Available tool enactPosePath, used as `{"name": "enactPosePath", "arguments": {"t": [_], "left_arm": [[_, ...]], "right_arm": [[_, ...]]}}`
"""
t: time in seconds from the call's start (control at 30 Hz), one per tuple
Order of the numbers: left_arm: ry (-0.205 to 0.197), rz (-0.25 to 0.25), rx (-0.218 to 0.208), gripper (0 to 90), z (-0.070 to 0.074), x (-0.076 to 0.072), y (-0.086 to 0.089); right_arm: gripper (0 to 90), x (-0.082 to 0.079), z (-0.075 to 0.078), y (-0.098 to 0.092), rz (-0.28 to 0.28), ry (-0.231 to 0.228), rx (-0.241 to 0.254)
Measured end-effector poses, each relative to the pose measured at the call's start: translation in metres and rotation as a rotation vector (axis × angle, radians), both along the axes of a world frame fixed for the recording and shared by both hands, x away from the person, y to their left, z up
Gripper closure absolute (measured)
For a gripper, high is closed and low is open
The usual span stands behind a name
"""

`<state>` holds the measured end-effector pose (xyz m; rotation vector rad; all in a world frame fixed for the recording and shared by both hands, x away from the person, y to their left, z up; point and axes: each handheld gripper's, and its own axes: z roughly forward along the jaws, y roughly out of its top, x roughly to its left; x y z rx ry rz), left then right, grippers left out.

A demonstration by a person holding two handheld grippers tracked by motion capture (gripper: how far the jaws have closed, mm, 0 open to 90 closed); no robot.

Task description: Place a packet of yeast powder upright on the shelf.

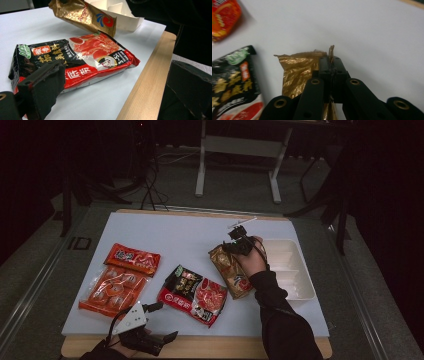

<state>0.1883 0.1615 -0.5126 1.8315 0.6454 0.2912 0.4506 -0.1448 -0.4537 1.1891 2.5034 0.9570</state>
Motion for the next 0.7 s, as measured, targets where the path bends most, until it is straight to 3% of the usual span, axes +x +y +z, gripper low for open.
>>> {"name": "enactPosePath", "arguments": {"t": [0.4,0.7], "left_arm": [[0.006,0.003,0.002,2.5,-0.001,0.001,-0.001],[0.007,0.006,0.004,2.5,-0.001,0.001,-0.001]], "right_arm": [[89.3,-0.026,0.030,-0.015,0.043,-0.053,0.122],[89.3,-0.036,0.056,-0.025,0.052,-0.093,0.209]]}}
